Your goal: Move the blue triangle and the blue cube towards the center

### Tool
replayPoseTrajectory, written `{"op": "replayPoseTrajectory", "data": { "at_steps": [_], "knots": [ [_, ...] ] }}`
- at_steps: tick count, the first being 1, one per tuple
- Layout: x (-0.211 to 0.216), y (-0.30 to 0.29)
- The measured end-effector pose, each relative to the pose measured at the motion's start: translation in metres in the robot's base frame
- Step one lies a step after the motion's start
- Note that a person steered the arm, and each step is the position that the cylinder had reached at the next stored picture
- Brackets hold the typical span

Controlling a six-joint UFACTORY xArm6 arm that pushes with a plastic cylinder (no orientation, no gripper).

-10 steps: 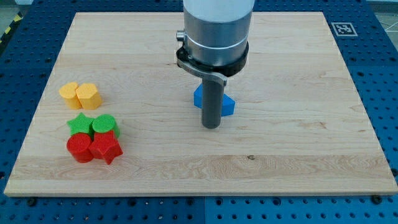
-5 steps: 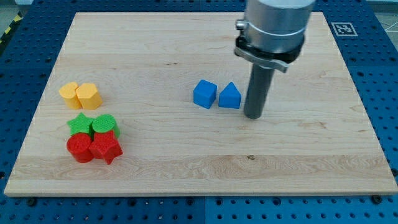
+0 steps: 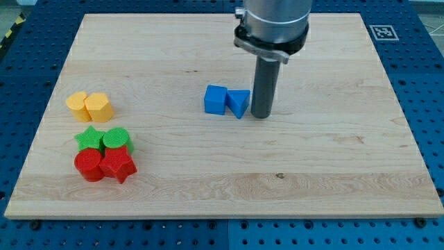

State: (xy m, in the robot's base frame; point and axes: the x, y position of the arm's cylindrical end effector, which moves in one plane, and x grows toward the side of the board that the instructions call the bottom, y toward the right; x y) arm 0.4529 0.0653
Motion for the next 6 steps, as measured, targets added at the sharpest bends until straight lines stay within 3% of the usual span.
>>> {"op": "replayPoseTrajectory", "data": {
  "at_steps": [2, 4, 6],
  "knots": [
    [-0.025, 0.006],
    [0.003, 0.002],
    [0.025, -0.048]
  ]
}}
